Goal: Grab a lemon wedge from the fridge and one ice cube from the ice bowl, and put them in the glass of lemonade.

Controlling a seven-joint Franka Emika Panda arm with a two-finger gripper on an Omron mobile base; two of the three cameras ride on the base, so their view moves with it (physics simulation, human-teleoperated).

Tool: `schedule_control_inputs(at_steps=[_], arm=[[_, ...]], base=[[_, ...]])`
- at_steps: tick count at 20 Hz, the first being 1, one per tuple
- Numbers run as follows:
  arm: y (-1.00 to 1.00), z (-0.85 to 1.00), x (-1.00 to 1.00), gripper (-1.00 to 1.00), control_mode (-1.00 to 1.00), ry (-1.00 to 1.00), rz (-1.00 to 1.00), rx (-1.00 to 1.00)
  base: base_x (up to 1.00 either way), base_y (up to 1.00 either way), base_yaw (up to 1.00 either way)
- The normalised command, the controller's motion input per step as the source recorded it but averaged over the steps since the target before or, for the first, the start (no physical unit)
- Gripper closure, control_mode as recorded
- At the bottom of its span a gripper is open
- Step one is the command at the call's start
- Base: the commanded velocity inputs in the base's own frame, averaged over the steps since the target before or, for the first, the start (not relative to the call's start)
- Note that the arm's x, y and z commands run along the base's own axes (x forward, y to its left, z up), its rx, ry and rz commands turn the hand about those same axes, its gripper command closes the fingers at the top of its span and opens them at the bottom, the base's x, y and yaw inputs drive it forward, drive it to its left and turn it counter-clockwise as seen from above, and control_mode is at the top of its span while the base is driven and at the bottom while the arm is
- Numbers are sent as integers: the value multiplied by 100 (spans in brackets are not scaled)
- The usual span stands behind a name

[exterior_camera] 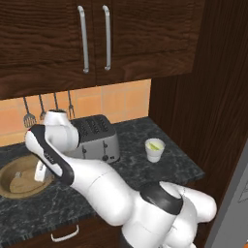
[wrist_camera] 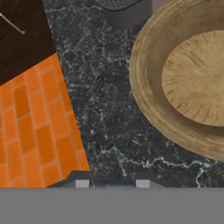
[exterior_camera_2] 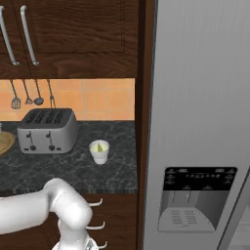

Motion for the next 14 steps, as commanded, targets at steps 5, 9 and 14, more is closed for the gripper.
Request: schedule_control_inputs(at_steps=[5,9,14], arm=[[-98,17,-18,100,-100,0,-7,0],[-100,14,0,100,-100,0,-6,0],[-100,17,0,100,-100,0,-10,-1]], base=[[0,0,0],[0,0,0],[0,0,0]])
